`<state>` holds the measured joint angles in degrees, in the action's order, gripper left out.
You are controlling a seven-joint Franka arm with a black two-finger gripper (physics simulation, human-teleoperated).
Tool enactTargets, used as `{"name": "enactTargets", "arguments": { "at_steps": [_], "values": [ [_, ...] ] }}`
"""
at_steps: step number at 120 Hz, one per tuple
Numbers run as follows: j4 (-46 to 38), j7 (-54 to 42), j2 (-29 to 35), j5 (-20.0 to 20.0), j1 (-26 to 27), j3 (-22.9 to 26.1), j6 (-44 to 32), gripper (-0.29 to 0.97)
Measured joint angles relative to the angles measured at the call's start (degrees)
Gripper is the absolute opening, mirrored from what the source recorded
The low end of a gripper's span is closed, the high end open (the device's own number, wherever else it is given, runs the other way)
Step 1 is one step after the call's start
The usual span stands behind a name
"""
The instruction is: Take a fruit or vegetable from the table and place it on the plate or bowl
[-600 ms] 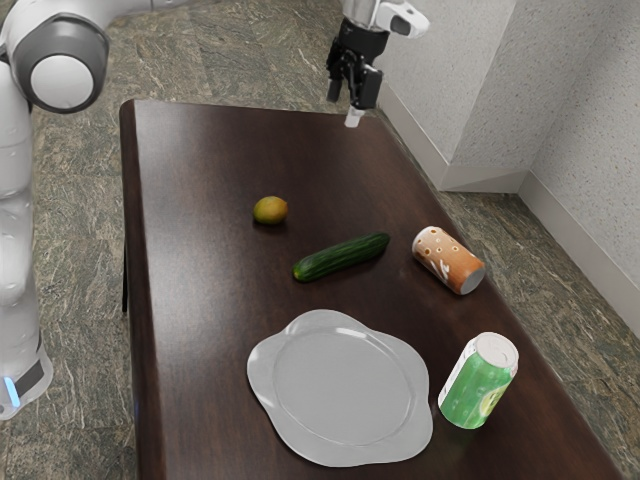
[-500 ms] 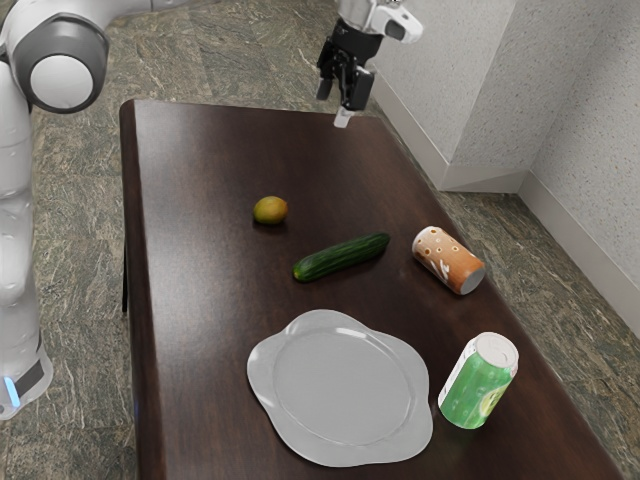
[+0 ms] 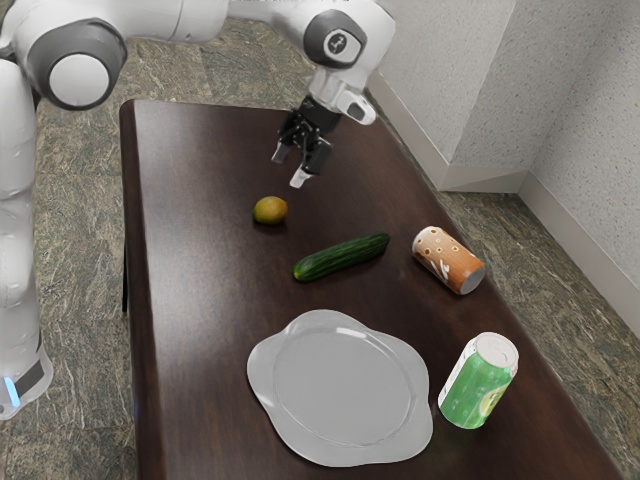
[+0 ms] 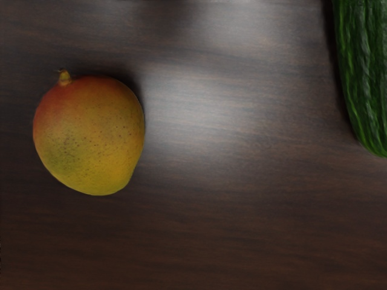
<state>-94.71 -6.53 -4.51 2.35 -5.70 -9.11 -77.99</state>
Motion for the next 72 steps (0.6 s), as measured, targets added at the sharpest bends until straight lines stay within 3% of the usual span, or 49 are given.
{"name": "enactTargets", "arguments": {
  "at_steps": [24, 72],
  "values": [
    [-4.1, 1.45, 0.48, 0.31, 2.01, -0.09, -4.17, 0.68],
    [-7.78, 6.66, 2.52, -5.48, 2.76, 3.22, -11.91, 0.67]
  ]
}}
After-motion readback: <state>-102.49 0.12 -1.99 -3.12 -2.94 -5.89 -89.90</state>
